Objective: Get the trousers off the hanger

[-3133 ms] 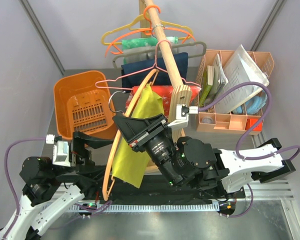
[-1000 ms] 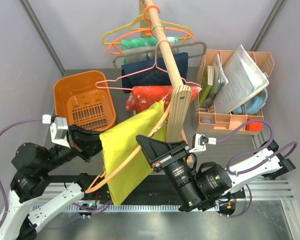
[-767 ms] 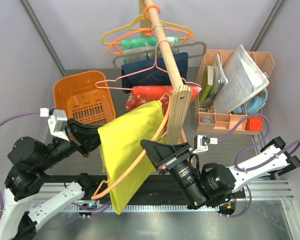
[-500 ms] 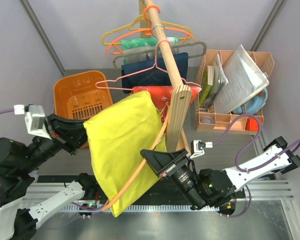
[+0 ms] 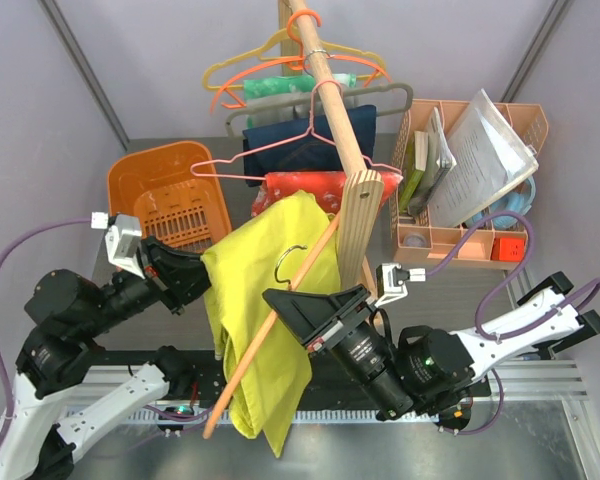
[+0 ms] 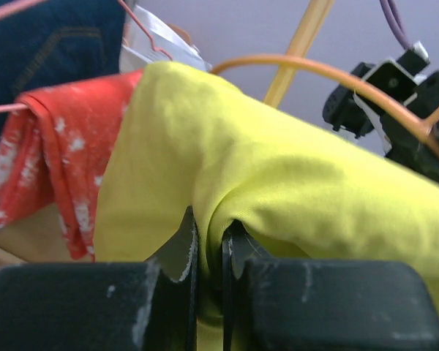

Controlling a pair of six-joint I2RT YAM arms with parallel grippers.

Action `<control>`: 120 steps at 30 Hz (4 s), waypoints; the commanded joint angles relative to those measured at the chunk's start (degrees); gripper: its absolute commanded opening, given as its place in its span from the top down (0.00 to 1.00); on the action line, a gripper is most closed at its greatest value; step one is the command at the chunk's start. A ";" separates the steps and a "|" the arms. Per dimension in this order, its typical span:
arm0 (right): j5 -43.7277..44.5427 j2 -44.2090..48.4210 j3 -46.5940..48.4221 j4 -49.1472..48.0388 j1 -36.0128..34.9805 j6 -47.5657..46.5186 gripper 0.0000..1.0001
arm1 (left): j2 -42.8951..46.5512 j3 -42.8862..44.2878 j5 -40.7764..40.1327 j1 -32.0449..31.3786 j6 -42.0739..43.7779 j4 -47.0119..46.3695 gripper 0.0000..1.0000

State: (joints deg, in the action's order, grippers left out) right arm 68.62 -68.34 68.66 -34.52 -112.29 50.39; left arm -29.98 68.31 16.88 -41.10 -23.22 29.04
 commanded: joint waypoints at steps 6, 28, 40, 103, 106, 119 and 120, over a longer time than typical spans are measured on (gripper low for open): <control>-5.86 -4.69 11.30 -6.26 1.37 -10.04 0.99 | 2.72 -3.44 16.50 0.23 -9.64 -14.36 1.00; -14.39 -15.15 15.52 -39.30 2.16 -30.17 0.99 | 15.74 -12.59 30.22 0.23 0.98 -11.81 0.54; -14.83 -17.18 18.61 -41.77 2.16 -34.22 0.99 | 16.62 -12.85 37.87 0.23 2.13 -12.34 0.11; -9.91 1.45 -3.45 -8.73 1.11 -5.93 0.99 | 7.48 10.31 -2.99 8.41 13.99 -0.12 1.00; -9.82 1.80 -5.03 -5.30 1.37 -3.20 0.99 | 3.71 17.26 -5.54 8.41 15.22 -0.29 1.00; -13.85 2.86 -12.24 3.22 1.72 0.41 0.99 | -7.55 34.87 -10.19 8.41 22.16 3.74 1.00; -14.39 3.03 -11.63 7.76 1.72 0.41 0.99 | -7.99 34.96 -11.34 8.41 22.95 4.27 1.00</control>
State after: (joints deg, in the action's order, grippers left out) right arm 56.53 -67.35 56.71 -33.06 -110.41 48.64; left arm -35.51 100.86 10.46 -32.97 -4.19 39.72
